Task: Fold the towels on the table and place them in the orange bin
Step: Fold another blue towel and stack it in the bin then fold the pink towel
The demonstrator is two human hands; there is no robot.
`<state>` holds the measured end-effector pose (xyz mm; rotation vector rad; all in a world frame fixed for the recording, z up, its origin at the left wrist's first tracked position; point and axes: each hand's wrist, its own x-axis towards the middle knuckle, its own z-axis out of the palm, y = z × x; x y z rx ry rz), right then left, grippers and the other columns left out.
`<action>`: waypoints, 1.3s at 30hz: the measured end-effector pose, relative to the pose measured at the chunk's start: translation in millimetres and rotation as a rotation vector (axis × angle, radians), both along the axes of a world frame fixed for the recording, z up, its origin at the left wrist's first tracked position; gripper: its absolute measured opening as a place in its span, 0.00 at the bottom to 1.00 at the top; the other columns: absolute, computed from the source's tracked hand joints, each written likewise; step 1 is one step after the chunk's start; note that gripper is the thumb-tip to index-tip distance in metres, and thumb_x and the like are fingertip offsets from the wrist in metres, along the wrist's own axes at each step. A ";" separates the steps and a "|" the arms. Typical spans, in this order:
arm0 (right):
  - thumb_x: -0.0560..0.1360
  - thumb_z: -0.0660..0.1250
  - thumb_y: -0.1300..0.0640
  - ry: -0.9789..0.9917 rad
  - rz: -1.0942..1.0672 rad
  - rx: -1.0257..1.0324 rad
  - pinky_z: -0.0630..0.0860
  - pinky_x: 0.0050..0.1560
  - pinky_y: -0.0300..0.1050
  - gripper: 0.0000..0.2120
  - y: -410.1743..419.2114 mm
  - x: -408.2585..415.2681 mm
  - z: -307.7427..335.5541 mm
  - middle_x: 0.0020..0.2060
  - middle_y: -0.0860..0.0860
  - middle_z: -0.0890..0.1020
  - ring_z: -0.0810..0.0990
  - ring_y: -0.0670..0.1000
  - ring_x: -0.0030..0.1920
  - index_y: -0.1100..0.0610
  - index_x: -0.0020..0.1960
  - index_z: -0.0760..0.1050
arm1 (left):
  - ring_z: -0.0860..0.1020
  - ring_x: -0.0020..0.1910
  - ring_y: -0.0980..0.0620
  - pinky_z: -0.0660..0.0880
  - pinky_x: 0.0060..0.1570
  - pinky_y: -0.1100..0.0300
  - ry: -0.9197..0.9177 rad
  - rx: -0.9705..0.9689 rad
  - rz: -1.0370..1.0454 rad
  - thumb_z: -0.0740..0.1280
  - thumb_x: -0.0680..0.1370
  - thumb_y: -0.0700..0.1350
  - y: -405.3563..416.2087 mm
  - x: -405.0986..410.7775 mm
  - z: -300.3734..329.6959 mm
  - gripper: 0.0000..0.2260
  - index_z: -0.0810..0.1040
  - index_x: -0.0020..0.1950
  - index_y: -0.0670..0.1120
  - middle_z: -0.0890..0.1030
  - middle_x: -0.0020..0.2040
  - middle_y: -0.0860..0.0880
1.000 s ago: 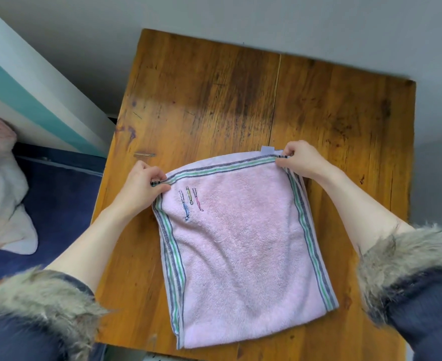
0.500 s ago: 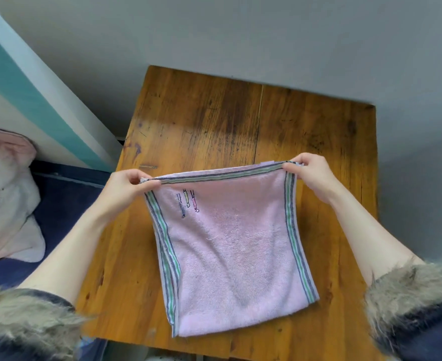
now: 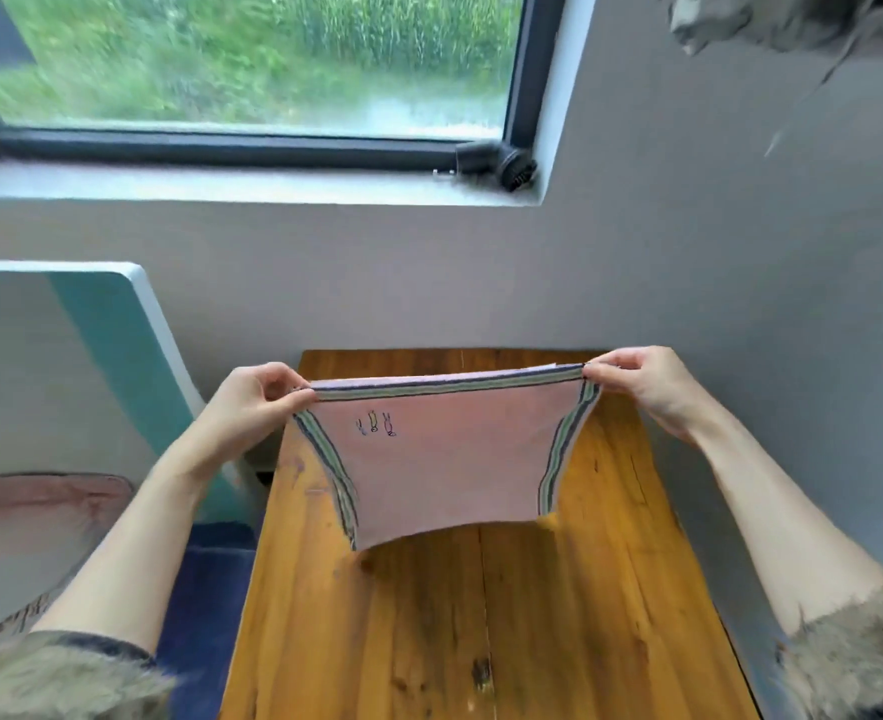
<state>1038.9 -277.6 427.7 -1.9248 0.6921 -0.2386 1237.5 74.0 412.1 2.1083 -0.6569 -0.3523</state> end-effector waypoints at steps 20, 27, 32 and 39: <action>0.72 0.70 0.66 -0.316 -0.129 -0.007 0.75 0.51 0.42 0.05 19.0 -13.5 118.7 0.37 0.53 0.81 0.77 0.51 0.41 0.58 0.39 0.79 | 0.78 0.40 0.57 0.73 0.39 0.76 -0.145 -0.385 0.087 0.68 0.75 0.42 6.8 -9.0 107.2 0.02 0.80 0.44 0.46 0.81 0.42 0.48; 0.72 0.69 0.65 -0.318 -0.066 -0.005 0.75 0.46 0.38 0.05 21.2 -2.1 126.5 0.36 0.52 0.80 0.77 0.48 0.39 0.58 0.39 0.77 | 0.77 0.36 0.64 0.72 0.40 0.76 -0.140 -0.416 0.086 0.66 0.76 0.40 14.1 -7.2 106.3 0.04 0.79 0.43 0.46 0.82 0.36 0.56; 0.74 0.68 0.65 -0.285 -0.044 -0.131 0.74 0.38 0.32 0.06 20.7 4.8 124.1 0.35 0.51 0.78 0.75 0.48 0.37 0.57 0.39 0.76 | 0.78 0.39 0.66 0.71 0.41 0.78 -0.167 -0.428 0.088 0.66 0.76 0.38 13.1 -7.0 111.2 0.08 0.79 0.54 0.47 0.81 0.44 0.50; 0.76 0.66 0.62 -0.123 0.045 -0.466 0.68 0.50 0.38 0.07 21.4 6.4 110.4 0.45 0.49 0.81 0.76 0.48 0.46 0.57 0.52 0.81 | 0.77 0.40 0.51 0.70 0.38 0.77 -0.246 -0.149 0.109 0.69 0.74 0.39 8.2 4.4 98.7 0.02 0.80 0.45 0.45 0.81 0.39 0.49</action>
